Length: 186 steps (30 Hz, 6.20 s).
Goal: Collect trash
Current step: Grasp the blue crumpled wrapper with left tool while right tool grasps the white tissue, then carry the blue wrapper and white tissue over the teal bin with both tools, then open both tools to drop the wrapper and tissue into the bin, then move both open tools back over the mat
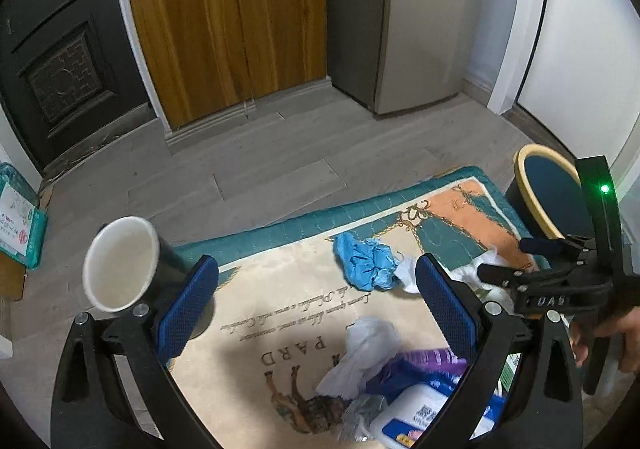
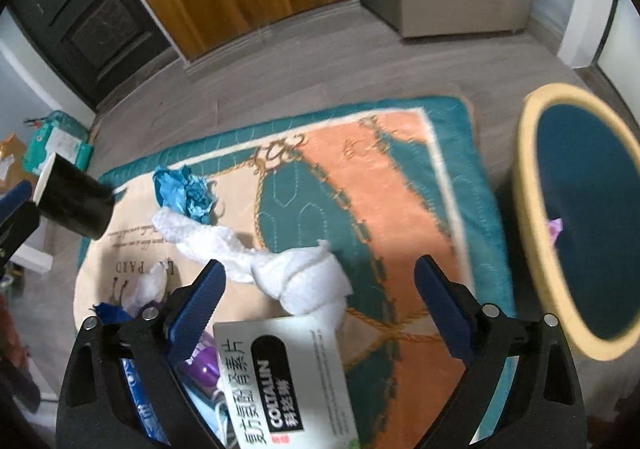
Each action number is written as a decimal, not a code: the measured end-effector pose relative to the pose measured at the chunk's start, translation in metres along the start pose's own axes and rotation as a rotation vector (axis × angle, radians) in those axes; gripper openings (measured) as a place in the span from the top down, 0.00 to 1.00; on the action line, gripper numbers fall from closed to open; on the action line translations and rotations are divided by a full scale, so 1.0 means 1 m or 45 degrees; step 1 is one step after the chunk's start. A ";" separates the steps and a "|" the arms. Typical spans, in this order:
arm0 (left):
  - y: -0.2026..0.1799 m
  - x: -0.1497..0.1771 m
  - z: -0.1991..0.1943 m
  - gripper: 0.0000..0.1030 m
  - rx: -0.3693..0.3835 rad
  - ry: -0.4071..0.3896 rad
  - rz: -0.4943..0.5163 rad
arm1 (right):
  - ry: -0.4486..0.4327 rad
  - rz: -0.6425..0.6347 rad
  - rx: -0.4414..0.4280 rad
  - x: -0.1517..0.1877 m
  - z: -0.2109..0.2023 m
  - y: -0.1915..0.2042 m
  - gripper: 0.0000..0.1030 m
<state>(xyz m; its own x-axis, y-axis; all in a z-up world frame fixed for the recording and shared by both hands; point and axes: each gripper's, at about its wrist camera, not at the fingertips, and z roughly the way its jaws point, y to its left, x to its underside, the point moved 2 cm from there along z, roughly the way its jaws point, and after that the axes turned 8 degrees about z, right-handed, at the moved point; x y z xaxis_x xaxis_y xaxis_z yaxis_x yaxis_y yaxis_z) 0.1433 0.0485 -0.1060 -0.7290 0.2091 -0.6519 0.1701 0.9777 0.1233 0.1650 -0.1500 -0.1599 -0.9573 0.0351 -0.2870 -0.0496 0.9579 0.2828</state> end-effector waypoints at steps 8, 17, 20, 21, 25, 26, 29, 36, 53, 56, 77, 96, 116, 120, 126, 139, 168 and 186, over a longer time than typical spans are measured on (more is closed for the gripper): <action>-0.024 -0.008 0.020 0.06 -0.009 0.036 0.089 | 0.044 0.002 -0.123 0.002 0.000 -0.005 0.70; -0.033 -0.016 0.036 0.06 -0.017 0.066 0.058 | -0.129 0.050 -0.038 -0.033 -0.087 -0.027 0.71; -0.041 -0.017 0.050 0.06 -0.024 0.105 0.078 | -0.178 0.020 -0.039 -0.044 -0.118 -0.044 0.71; -0.045 -0.017 0.055 0.06 -0.028 0.129 0.088 | -0.201 -0.001 -0.019 -0.045 -0.123 -0.048 0.71; -0.055 -0.012 0.079 0.06 -0.044 0.243 0.122 | -0.216 0.085 -0.050 -0.042 -0.122 -0.079 0.71; -0.056 -0.010 0.086 0.06 -0.049 0.278 0.124 | -0.198 0.105 -0.053 -0.041 -0.117 -0.081 0.71; -0.055 -0.006 0.102 0.06 -0.087 0.360 0.124 | -0.210 0.073 -0.055 -0.045 -0.116 -0.085 0.71; -0.045 -0.010 0.123 0.06 -0.100 0.408 0.040 | -0.216 0.106 -0.102 -0.045 -0.114 -0.092 0.71; -0.071 -0.024 0.114 0.58 0.015 0.337 0.064 | -0.246 0.096 -0.029 -0.045 -0.120 -0.110 0.71; -0.071 -0.032 0.100 0.58 0.004 0.275 0.066 | -0.253 0.119 -0.016 -0.044 -0.123 -0.113 0.71; -0.143 -0.076 -0.028 0.58 0.181 -0.092 0.177 | -0.418 0.331 -0.012 -0.006 -0.207 -0.134 0.71; -0.214 -0.083 -0.043 0.58 0.250 -0.208 0.332 | -0.431 0.503 0.040 -0.004 -0.215 -0.206 0.71; -0.281 -0.089 0.008 0.58 0.379 -0.165 0.441 | -0.353 0.670 0.108 -0.012 -0.185 -0.278 0.71; -0.297 -0.087 0.016 0.58 0.409 -0.146 0.473 | -0.315 0.691 0.112 -0.014 -0.174 -0.286 0.71; -0.317 -0.082 0.026 0.58 0.455 -0.119 0.514 | -0.281 0.688 0.104 -0.015 -0.168 -0.288 0.71; -0.330 -0.100 0.021 0.51 0.526 -0.245 0.451 | -0.385 0.678 -0.005 -0.020 -0.175 -0.283 0.68; -0.258 -0.088 -0.028 0.07 0.369 -0.324 0.355 | -0.516 0.550 -0.017 -0.019 -0.203 -0.231 0.06; -0.140 -0.051 -0.065 0.06 0.189 -0.311 0.234 | -0.475 0.410 -0.008 -0.006 -0.199 -0.149 0.06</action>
<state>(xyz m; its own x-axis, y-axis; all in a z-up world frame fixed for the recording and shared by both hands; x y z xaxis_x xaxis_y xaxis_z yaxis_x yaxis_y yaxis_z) 0.1133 -0.0973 -0.0413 -0.4999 0.3530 -0.7909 0.3920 0.9065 0.1568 0.1210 -0.3500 -0.0180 -0.7572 0.4301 -0.4916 0.2297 0.8798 0.4161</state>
